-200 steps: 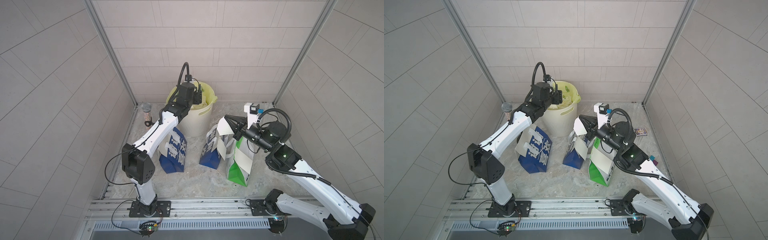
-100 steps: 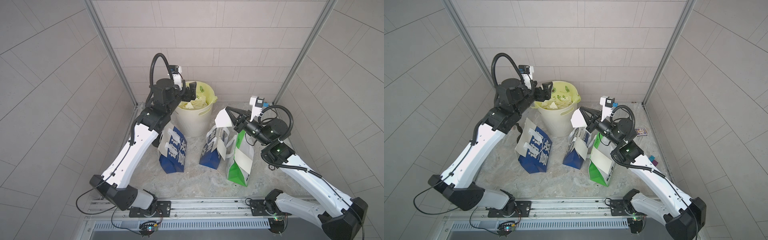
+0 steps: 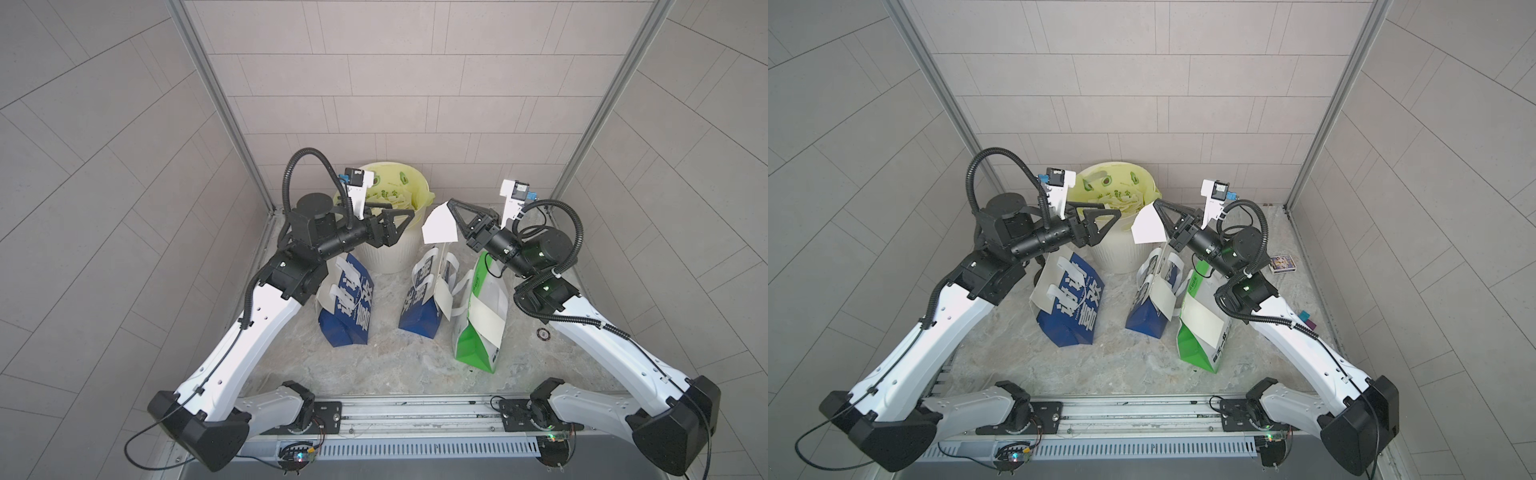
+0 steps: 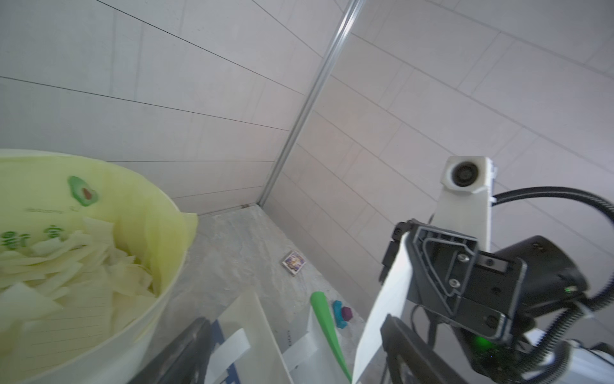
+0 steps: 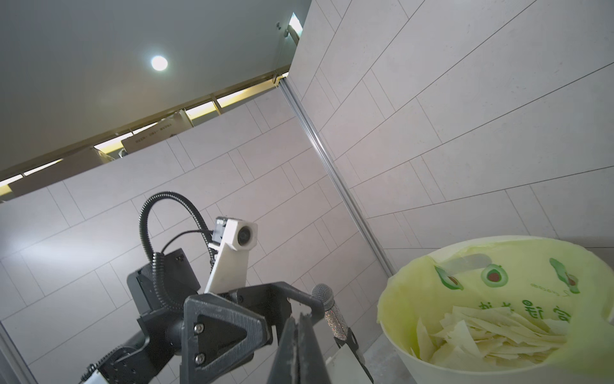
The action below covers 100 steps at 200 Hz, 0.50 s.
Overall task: Shred takeout receipts and throw away
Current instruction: Shred the takeout receipt.
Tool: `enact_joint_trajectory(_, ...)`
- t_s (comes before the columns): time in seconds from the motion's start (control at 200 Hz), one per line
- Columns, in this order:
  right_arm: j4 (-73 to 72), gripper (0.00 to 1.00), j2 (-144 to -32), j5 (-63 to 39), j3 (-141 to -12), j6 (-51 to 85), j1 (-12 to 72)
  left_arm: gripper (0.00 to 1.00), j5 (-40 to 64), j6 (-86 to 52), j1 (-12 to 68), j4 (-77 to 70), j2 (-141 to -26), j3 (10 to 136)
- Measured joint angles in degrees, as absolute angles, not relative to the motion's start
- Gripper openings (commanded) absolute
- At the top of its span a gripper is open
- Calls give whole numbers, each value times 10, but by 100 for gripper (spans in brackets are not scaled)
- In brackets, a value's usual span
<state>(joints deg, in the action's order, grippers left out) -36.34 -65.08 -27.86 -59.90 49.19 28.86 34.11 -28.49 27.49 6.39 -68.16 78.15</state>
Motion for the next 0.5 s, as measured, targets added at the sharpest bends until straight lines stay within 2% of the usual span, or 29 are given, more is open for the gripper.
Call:
enact_joint_trajectory(0.205, -423, 0, -684, -294, -609, 544, 295, 89, 425, -387, 281, -49, -689, 739)
enact_joint_trajectory(0.27, -437, 0, -692, -299, -612, 558, 297, 86, 442, -413, 281, -79, -696, 737)
enact_joint_trajectory(0.34, -449, 0, -698, -302, -617, 566, 300, 78, 459, -439, 282, -114, -702, 734)
enact_joint_trajectory(0.5, -464, 0, -713, -307, -639, 573, 311, 50, 483, -478, 282, -166, -707, 726)
